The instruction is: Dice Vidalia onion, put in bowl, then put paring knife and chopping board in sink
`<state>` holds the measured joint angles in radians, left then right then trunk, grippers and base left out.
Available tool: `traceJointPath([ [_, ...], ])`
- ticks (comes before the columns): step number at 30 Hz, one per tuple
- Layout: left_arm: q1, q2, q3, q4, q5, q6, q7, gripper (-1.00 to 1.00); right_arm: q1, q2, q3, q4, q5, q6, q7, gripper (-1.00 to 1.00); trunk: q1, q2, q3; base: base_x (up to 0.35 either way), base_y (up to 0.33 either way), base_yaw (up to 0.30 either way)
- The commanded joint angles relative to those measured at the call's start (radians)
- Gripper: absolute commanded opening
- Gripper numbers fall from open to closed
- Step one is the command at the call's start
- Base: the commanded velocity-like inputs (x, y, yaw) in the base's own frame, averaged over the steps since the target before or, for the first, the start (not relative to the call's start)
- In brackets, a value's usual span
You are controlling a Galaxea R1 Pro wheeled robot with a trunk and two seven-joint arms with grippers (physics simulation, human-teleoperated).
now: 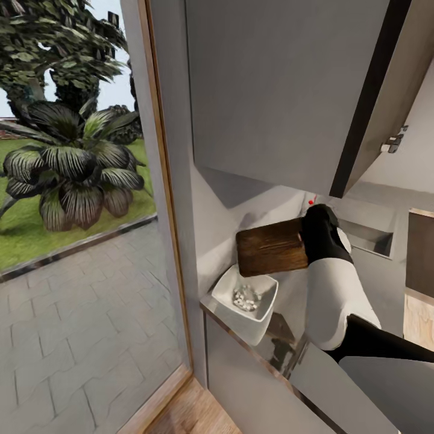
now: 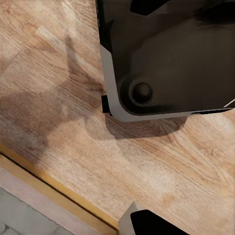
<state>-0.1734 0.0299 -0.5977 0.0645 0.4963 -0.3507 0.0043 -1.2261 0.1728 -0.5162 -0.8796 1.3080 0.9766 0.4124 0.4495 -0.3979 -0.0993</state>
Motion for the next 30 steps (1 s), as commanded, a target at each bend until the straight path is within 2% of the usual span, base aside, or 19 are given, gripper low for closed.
traceJointPath([
  [1,-0.001,-0.001,-0.008,0.003,0.005,-0.005,0.000,1.00,-0.001,-0.024,-0.005,0.002,-0.154,0.011,0.061,-1.00,0.000,-0.002,-0.002,-0.111,0.000,0.000],
  [2,-0.001,-0.001,-0.009,0.003,0.005,-0.005,0.000,1.00,-0.001,-0.080,-0.002,0.005,-0.188,0.011,0.153,-1.00,0.000,-0.002,-0.002,-0.213,0.000,0.000],
  [3,-0.001,-0.001,-0.009,0.003,0.005,-0.005,0.000,1.00,-0.001,-0.101,-0.001,0.006,-0.196,0.011,0.195,-1.00,0.000,-0.002,-0.002,-0.240,0.000,0.000],
  [6,-0.001,-0.010,-0.010,0.003,0.005,-0.005,0.000,1.00,-0.001,-0.151,0.001,0.009,-0.206,0.010,0.292,-1.00,0.000,-0.002,-0.002,-0.263,0.000,0.000],
  [9,-0.001,-0.012,-0.010,0.003,0.005,-0.005,0.000,1.00,0.003,-0.174,0.004,0.011,-0.206,0.007,0.327,-1.00,0.000,-0.002,-0.002,-0.257,-0.036,0.000],
  [18,-0.001,-0.012,-0.009,0.003,0.006,-0.016,0.006,1.00,0.005,-0.176,0.006,0.011,-0.206,0.006,0.333,-1.00,0.000,-0.002,-0.005,-0.149,-0.246,0.036],
  [22,-0.001,-0.012,-0.008,0.003,0.007,-0.019,0.008,1.00,0.006,-0.170,0.006,0.044,-0.210,-0.001,0.334,-1.00,0.000,-0.002,-0.007,-0.028,-0.301,0.051],
  [30,-0.001,-0.011,-0.008,0.003,0.007,-0.023,0.008,1.00,0.009,-0.172,-0.009,0.147,-0.215,-0.114,0.341,-1.00,0.000,-0.002,-0.007,-0.001,-0.258,0.003],
])
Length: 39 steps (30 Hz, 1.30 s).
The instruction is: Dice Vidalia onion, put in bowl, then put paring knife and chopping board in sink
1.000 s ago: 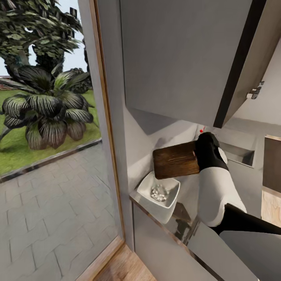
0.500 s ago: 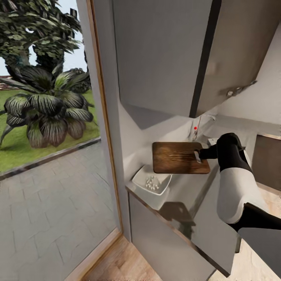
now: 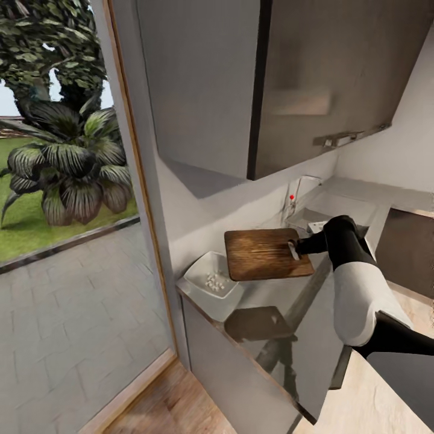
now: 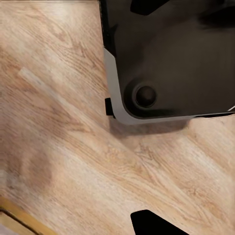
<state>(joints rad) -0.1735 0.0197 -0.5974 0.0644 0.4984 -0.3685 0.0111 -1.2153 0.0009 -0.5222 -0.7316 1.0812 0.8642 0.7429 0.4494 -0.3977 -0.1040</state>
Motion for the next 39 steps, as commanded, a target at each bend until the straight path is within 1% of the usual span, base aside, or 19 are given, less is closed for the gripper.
traceJointPath([
  [1,-0.001,0.000,-0.008,0.003,0.005,-0.010,0.001,1.00,-0.001,-0.001,-0.004,0.003,0.011,-0.006,0.027,-1.00,0.001,-0.002,-0.002,0.000,-0.262,0.000],
  [2,-0.001,0.001,-0.008,0.003,0.005,-0.012,0.001,1.00,-0.001,-0.004,-0.007,0.005,0.010,-0.010,0.054,-1.00,0.001,-0.002,-0.002,0.000,-0.262,0.000],
  [3,-0.001,0.002,-0.008,0.003,0.005,-0.014,0.001,1.00,0.000,-0.013,-0.018,0.008,0.009,-0.025,0.097,-1.00,0.001,-0.002,-0.002,0.000,-0.262,0.000],
  [4,-0.001,0.002,-0.009,0.003,0.005,-0.014,0.001,1.00,0.001,-0.025,-0.030,0.012,0.008,-0.048,0.118,-1.00,0.001,-0.002,-0.002,0.000,-0.263,0.000],
  [5,-0.001,0.002,-0.009,0.003,0.005,-0.015,0.001,1.00,0.001,-0.048,-0.067,0.034,0.007,-0.128,0.149,-1.00,0.001,-0.002,-0.002,0.000,-0.266,0.000],
  [7,-0.001,0.002,-0.009,0.003,0.004,-0.015,0.001,1.00,0.002,-0.062,-0.106,0.075,0.006,-0.202,0.168,-1.00,0.001,-0.002,-0.002,0.000,-0.267,0.000],
  [8,-0.001,0.002,-0.009,0.003,0.004,-0.015,0.001,1.00,0.002,-0.065,-0.118,0.089,0.006,-0.224,0.173,-1.00,0.001,-0.002,-0.002,0.000,-0.268,0.000],
  [16,-0.001,0.001,-0.010,0.003,0.003,-0.015,0.001,1.00,0.002,-0.066,-0.122,0.094,0.008,-0.233,0.183,-1.00,0.001,-0.002,-0.002,0.000,-0.292,0.014],
  [24,-0.001,0.000,-0.010,0.003,0.003,-0.015,0.000,1.00,0.002,-0.067,-0.122,0.093,0.009,-0.223,0.184,-1.00,0.001,-0.002,-0.010,-0.049,-0.318,0.203],
  [39,-0.001,-0.001,-0.010,0.003,0.003,-0.015,0.000,1.00,0.002,-0.066,-0.121,0.093,0.009,-0.223,0.184,-1.00,0.001,-0.002,-0.029,-0.235,-0.247,0.199],
])
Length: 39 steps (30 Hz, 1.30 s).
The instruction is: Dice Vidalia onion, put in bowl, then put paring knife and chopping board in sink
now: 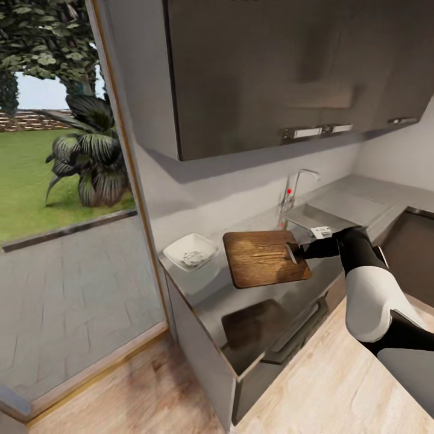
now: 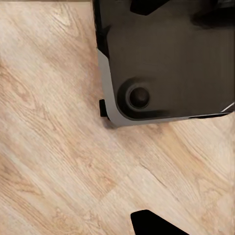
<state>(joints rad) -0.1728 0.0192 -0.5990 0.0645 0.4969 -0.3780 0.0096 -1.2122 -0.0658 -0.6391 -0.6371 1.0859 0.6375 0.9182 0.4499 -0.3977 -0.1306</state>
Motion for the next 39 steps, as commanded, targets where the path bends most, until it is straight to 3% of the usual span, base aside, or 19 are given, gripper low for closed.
traceJointPath([
  [1,-0.002,-0.001,-0.008,0.003,0.005,-0.006,0.001,1.00,-0.001,0.000,-0.004,-0.001,0.005,0.004,0.008,-1.00,0.000,-0.002,-0.003,-0.250,-0.237,0.200],
  [7,-0.002,-0.001,-0.008,0.003,0.005,-0.006,0.001,1.00,-0.001,0.002,-0.003,-0.001,0.005,0.004,0.008,-1.00,0.000,-0.002,-0.011,-0.174,-0.268,0.200],
  [39,-0.002,-0.002,-0.008,0.003,0.005,-0.004,0.001,1.00,-0.001,0.007,-0.002,-0.001,0.005,0.003,0.008,-1.00,0.000,-0.002,-0.053,-0.002,-0.326,0.200],
])
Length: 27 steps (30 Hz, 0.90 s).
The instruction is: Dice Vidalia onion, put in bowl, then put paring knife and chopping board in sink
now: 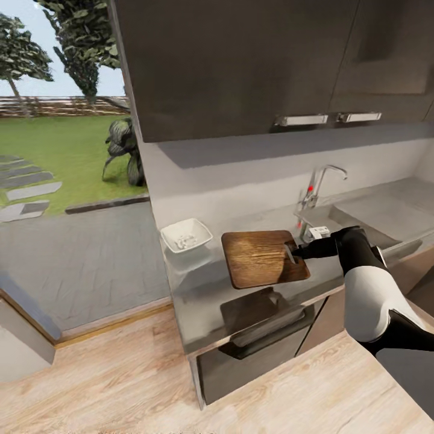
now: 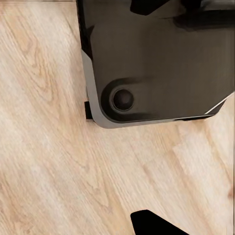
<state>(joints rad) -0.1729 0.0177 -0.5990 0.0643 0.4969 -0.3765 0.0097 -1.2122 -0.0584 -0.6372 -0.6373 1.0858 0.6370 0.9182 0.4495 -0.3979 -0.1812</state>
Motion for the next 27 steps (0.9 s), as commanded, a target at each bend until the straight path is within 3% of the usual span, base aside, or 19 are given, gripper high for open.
traceJointPath([
  [1,-0.002,-0.001,-0.008,0.003,0.005,-0.006,0.001,1.00,-0.001,0.000,-0.004,-0.001,0.005,0.003,0.008,-1.00,0.001,-0.002,-0.003,0.000,-0.327,0.200],
  [27,-0.002,-0.001,-0.008,0.003,0.005,-0.005,0.001,1.00,-0.001,-0.001,-0.006,-0.001,0.005,0.003,0.008,-1.00,0.001,-0.002,-0.037,0.024,-0.327,0.199],
])
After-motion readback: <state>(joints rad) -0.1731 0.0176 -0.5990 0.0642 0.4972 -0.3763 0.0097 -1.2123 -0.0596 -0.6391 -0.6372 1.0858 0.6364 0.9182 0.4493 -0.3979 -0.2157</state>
